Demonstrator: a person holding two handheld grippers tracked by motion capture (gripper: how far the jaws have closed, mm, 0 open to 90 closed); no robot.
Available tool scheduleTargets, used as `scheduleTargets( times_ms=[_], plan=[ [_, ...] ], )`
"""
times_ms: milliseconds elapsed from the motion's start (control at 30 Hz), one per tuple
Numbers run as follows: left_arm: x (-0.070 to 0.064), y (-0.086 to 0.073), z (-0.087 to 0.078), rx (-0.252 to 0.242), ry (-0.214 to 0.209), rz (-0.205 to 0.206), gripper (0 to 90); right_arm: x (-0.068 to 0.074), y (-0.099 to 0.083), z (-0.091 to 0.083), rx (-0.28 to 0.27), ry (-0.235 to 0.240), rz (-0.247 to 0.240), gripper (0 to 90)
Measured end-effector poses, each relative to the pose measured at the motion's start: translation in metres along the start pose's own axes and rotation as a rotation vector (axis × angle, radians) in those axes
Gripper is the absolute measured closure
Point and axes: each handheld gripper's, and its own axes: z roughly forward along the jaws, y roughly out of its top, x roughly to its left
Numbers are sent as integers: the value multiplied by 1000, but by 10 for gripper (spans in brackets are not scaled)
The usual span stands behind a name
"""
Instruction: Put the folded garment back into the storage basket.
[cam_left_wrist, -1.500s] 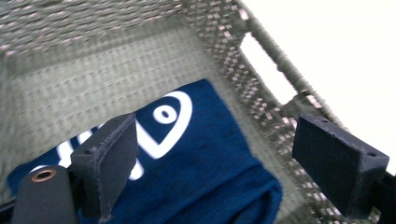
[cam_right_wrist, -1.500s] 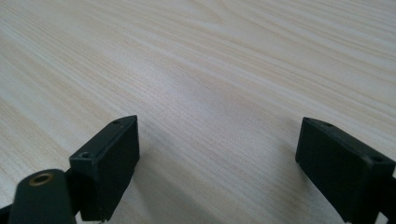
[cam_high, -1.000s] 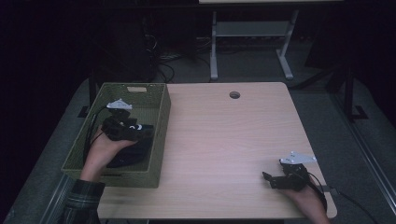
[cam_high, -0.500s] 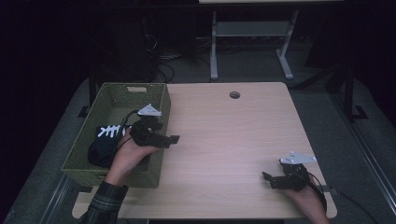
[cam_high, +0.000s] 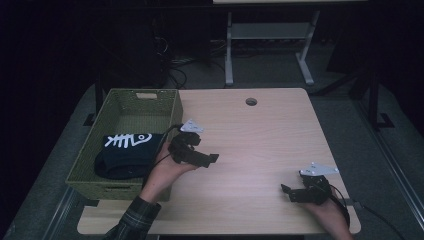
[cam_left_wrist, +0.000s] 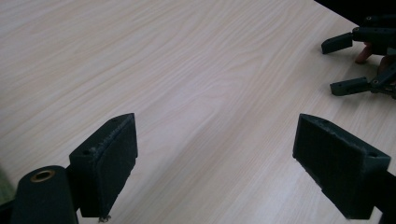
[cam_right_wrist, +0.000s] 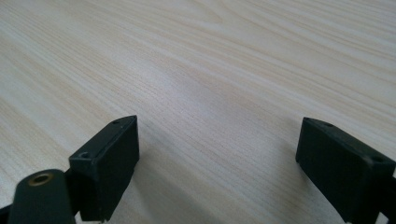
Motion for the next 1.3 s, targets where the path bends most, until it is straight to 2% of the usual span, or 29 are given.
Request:
scheduleTargets(
  times_ms=[233, 333, 533, 733, 867, 1200, 1300],
  plan=[
    [-14, -5, 21, -3, -3, 34, 135, 0, 0, 0, 0, 0, 0, 130],
    [-19, -10, 31, -4, -4, 29, 134, 0, 0, 0, 0, 0, 1, 130],
    [-25, -22, 48, -14, 0, 61, 130, 0, 0, 0, 1, 0, 2, 130],
    [-26, -36, 64, -3, -13, 73, 128, 0, 0, 0, 1, 0, 1, 130],
    [-26, -44, 71, -20, 6, 77, 128, 0, 0, 0, 1, 0, 1, 130],
    [-23, -61, 89, -10, 44, 81, 128, 0, 0, 0, 0, 0, 3, 130],
    [-22, -66, 94, 2, 42, 75, 128, 0, 0, 0, 0, 0, 3, 130]
  ],
)
